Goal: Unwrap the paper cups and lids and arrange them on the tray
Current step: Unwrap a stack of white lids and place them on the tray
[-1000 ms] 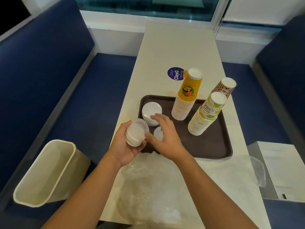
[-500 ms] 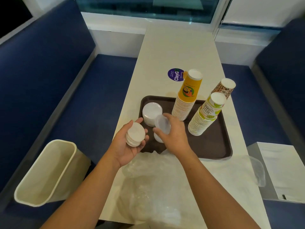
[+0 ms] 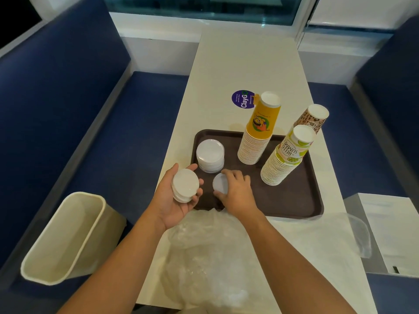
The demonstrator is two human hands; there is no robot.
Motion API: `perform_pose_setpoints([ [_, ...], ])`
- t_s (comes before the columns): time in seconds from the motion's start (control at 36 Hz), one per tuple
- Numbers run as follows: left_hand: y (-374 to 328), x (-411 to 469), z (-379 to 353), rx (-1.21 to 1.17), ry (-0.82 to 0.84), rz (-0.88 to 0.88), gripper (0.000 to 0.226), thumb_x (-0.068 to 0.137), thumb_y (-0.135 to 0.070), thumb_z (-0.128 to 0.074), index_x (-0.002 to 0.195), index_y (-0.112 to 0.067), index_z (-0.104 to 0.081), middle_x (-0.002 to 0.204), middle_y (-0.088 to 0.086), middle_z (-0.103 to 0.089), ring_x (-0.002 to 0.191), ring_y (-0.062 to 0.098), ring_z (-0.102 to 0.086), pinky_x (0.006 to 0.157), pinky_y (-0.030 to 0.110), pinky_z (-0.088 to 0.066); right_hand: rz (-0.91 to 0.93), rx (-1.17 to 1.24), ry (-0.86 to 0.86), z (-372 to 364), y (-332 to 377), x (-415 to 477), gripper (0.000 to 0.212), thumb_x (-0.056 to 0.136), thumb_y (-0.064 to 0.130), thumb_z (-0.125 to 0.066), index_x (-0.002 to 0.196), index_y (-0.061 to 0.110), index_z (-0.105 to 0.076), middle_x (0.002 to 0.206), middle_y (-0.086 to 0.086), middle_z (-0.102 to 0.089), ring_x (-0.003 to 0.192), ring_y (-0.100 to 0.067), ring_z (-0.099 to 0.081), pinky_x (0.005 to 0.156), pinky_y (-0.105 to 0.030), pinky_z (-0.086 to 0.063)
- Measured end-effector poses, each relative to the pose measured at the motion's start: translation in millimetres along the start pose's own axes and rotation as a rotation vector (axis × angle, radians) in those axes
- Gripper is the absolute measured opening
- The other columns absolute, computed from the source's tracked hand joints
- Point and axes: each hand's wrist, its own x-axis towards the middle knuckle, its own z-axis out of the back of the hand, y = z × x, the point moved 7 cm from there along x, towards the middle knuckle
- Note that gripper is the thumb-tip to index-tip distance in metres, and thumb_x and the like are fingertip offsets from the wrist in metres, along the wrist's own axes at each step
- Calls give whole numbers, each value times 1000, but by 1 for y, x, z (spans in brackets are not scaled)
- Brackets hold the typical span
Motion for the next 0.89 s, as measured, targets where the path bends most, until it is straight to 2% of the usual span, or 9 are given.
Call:
perform_pose_setpoints([
  [0.22, 0, -2, -2, -39, 9, 7, 53, 103, -60, -46, 131, -24, -73, 108, 18, -68, 82, 22, -64, 67, 28, -54, 28, -20, -23, 7, 4, -2, 86, 84, 53, -77, 154, 34, -30, 154, -2, -35, 140, -29, -33, 115, -51, -40],
  [0.28, -1, -4, -1, -52, 13, 8, 51, 103, -56, -45, 130, -23, -74, 109, 18, -67, 84, 23, -63, 68, 29, -54, 37, 5, -133, 20, 9, -9, 77, 87, 49, -74, 152, 32, -35, 153, 0, -37, 138, -26, -34, 114, -49, -40],
  [0.36, -1, -5, -1, -33, 9, 7, 48, 100, -47, -46, 130, -22, -74, 108, 18, -65, 85, 24, -62, 71, 30, -52, 136, 280, -258, 39, 27, -28, 60, 89, 39, -69, 144, 29, -46, 145, 6, -43, 132, -14, -37, 111, -40, -43],
  [0.42, 0, -6, -4, -8, 20, 6, 47, 99, -44, -48, 131, -21, -73, 110, 17, -65, 87, 25, -64, 73, 33, -54, 293, 406, -153, 42, 51, -43, 58, 91, 38, -70, 143, 31, -47, 143, 12, -43, 131, -7, -38, 110, -32, -42],
  [0.5, 4, -8, -8, 50, 15, 4, 50, 100, -47, -51, 135, -15, -68, 120, 16, -71, 98, 28, -70, 81, 38, -61, 434, 382, 22, 35, 78, -59, 65, 88, 47, -76, 144, 39, -43, 144, 20, -44, 129, -1, -41, 106, -20, -41],
  [0.58, 5, -12, -10, 68, 1, -4, 58, 100, -56, -55, 141, -15, -62, 126, 18, -71, 102, 30, -74, 78, 39, -63, 401, 376, -19, 34, 82, -60, 74, 88, 50, -77, 150, 34, -41, 147, 17, -44, 130, -1, -42, 109, -25, -44],
  [0.69, 2, -15, -10, 105, -5, 0, 63, 99, -62, -54, 141, -16, -63, 129, 17, -72, 108, 30, -74, 77, 37, -63, 404, 342, -40, 33, 85, -64, 80, 87, 51, -78, 153, 31, -38, 150, 14, -43, 132, -3, -39, 110, -25, -40],
  [0.81, 2, -18, -11, 150, -5, -1, 69, 99, -68, -47, 140, -16, -63, 131, 16, -71, 117, 32, -71, 93, 40, -61, 348, 423, -76, 37, 82, -64, 77, 84, 48, -81, 150, 31, -44, 146, 15, -48, 128, -3, -46, 108, -30, -49],
  [0.89, 2, -17, -9, 153, -37, -26, 63, 100, -64, -49, 140, -18, -64, 132, 15, -70, 121, 31, -69, 99, 42, -58, 306, 490, -148, 45, 72, -61, 75, 84, 47, -82, 148, 32, -46, 141, 16, -50, 123, -4, -50, 96, -18, -52],
])
